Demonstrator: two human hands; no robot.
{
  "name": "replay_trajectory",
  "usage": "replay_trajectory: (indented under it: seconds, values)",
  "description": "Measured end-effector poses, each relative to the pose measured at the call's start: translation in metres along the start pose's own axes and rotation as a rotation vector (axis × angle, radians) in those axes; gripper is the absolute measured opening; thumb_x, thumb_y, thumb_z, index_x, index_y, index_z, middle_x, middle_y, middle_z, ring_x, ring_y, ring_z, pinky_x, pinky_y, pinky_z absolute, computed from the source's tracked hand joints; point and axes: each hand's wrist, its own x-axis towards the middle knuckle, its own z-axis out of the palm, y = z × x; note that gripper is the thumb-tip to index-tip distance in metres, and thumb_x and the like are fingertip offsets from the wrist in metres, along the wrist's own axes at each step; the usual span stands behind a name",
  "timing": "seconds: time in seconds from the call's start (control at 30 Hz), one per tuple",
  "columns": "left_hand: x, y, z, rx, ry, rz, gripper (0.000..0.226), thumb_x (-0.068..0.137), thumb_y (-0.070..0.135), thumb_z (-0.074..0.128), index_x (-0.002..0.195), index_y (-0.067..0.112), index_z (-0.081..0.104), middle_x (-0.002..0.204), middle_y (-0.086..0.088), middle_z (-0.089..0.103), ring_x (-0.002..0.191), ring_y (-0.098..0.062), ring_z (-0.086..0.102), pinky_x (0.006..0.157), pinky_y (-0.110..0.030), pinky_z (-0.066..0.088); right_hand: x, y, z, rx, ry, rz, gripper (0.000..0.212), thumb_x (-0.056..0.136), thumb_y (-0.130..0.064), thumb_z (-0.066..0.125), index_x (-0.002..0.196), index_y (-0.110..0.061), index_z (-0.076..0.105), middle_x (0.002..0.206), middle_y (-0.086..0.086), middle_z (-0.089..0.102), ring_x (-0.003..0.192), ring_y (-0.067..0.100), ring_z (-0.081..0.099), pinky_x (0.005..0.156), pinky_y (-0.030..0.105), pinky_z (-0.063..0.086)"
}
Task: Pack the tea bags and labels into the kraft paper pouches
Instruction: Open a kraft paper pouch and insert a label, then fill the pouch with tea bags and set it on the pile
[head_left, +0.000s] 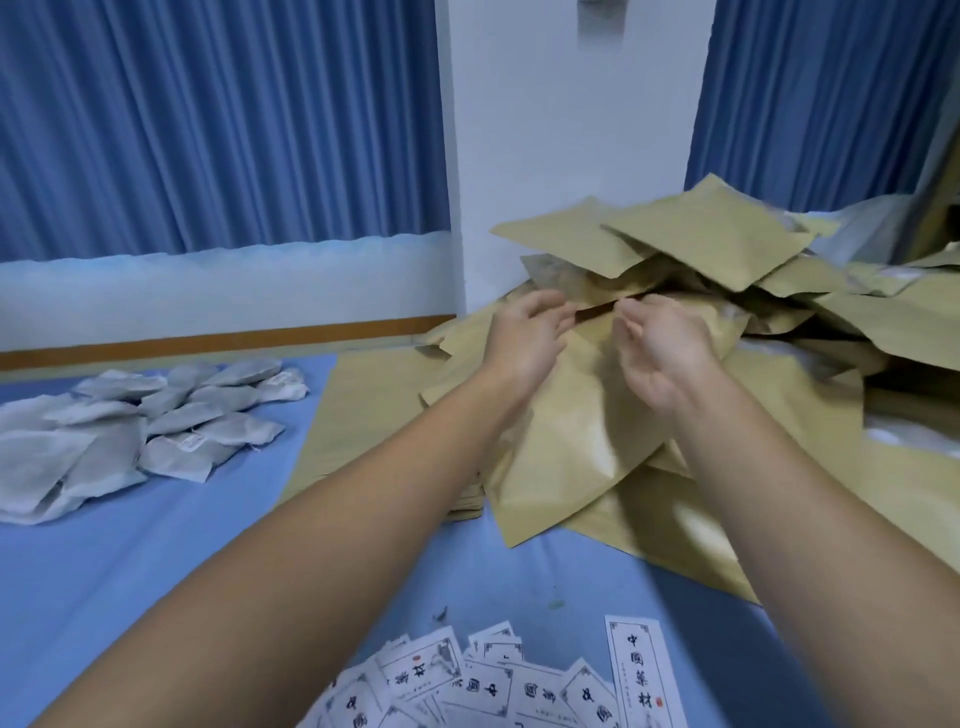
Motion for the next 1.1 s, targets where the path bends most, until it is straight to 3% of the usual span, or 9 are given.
replay_trajectory:
  seconds: [0.17, 0.33, 0.43, 0.57, 0.67, 0.77, 0.9, 1.0, 1.1]
  values:
    - [-0.043, -0.036, -0.077, 0.747, 0.043, 0.156, 0.026, 0.094, 0.007, 0.052, 0.102, 0.016, 0.075, 0.099, 0.002, 0.074, 0.095, -0.014, 0.067, 0.085, -0.021, 0.048, -0.036, 0.070, 0.009, -0.593, -0.260, -0.118, 0.043, 0.099, 0.000, 0.056, 0.142, -0.005, 0.054, 0.139, 0.005, 0.060, 0.125, 0.010, 0.058, 0.112, 0.030, 0.043]
    - [-0.089, -0.049, -0.152, 1.128, -0.039, 0.034, 0.036, 0.095, 0.029, 0.053, 0.128, 0.019, 0.063, 0.115, -0.004, 0.072, 0.111, -0.021, 0.066, 0.097, -0.034, 0.050, -0.075, 0.135, 0.025, -0.966, -0.555, -0.163, 0.040, 0.098, 0.003, 0.055, 0.138, -0.004, 0.058, 0.139, 0.008, 0.060, 0.131, 0.017, 0.055, 0.114, 0.028, 0.038]
    - [-0.110, -0.055, -0.188, 1.337, -0.180, -0.013, 0.033, 0.095, 0.048, 0.056, 0.106, 0.017, 0.059, 0.099, -0.004, 0.066, 0.102, -0.032, 0.063, 0.087, -0.040, 0.050, -0.091, 0.161, 0.029, -1.278, -0.695, -0.238, 0.038, 0.100, -0.011, 0.057, 0.137, -0.010, 0.060, 0.137, 0.002, 0.062, 0.129, 0.016, 0.055, 0.107, 0.017, 0.036]
    - [-0.130, -0.065, -0.227, 1.636, -0.256, 0.095, 0.028, 0.099, 0.047, 0.050, 0.109, 0.021, 0.050, 0.111, 0.002, 0.064, 0.108, -0.026, 0.059, 0.096, -0.039, 0.040, -0.107, 0.181, 0.031, -1.695, -0.871, -0.420, 0.017, 0.100, -0.022, 0.054, 0.111, -0.010, 0.059, 0.115, 0.006, 0.065, 0.110, 0.032, 0.059, 0.095, 0.041, 0.046]
    - [-0.134, -0.066, -0.245, 1.677, -0.230, 0.151, 0.025, 0.102, 0.040, 0.048, 0.118, 0.023, 0.054, 0.118, 0.006, 0.065, 0.114, -0.020, 0.057, 0.108, -0.042, 0.028, -0.113, 0.187, 0.032, -1.772, -0.873, -0.542, 0.017, 0.099, -0.030, 0.055, 0.107, -0.015, 0.058, 0.115, 0.000, 0.064, 0.108, 0.028, 0.060, 0.090, 0.041, 0.048]
    - [-0.136, -0.064, -0.252, 1.622, -0.184, 0.267, 0.020, 0.100, 0.038, 0.051, 0.105, 0.020, 0.060, 0.105, 0.003, 0.067, 0.103, -0.022, 0.059, 0.098, -0.037, 0.037, -0.112, 0.190, 0.036, -1.728, -0.755, -0.699, 0.029, 0.101, -0.042, 0.051, 0.118, -0.021, 0.061, 0.127, -0.004, 0.062, 0.120, 0.026, 0.055, 0.100, 0.040, 0.044]
    - [-0.132, -0.066, -0.255, 1.523, -0.048, 0.427, 0.028, 0.100, 0.031, 0.053, 0.121, 0.015, 0.063, 0.126, -0.003, 0.061, 0.118, -0.026, 0.053, 0.098, -0.039, 0.042, -0.099, 0.195, 0.051, -1.861, -0.739, -0.657, 0.054, 0.105, -0.048, 0.033, 0.152, -0.021, 0.035, 0.164, -0.003, 0.026, 0.151, 0.017, 0.020, 0.122, 0.040, 0.018]
    - [-0.121, -0.066, -0.252, 1.457, 0.000, 0.304, 0.051, 0.103, 0.036, 0.045, 0.149, 0.015, 0.039, 0.157, -0.004, 0.035, 0.144, -0.023, 0.031, 0.113, -0.042, 0.033, -0.095, 0.204, 0.056, -1.920, -0.779, -0.503, 0.050, 0.107, -0.048, 0.025, 0.147, -0.020, 0.035, 0.161, -0.005, 0.031, 0.148, 0.013, 0.025, 0.120, 0.045, 0.018]
    - [-0.113, -0.068, -0.251, 1.496, -0.094, 0.149, 0.056, 0.105, 0.046, 0.033, 0.155, 0.021, 0.024, 0.160, 0.002, 0.026, 0.149, -0.019, 0.019, 0.116, -0.050, 0.026, -0.103, 0.208, 0.051, -1.908, -0.756, -0.558, 0.043, 0.107, -0.046, 0.028, 0.137, -0.022, 0.049, 0.149, -0.005, 0.049, 0.139, 0.015, 0.042, 0.110, 0.041, 0.031]
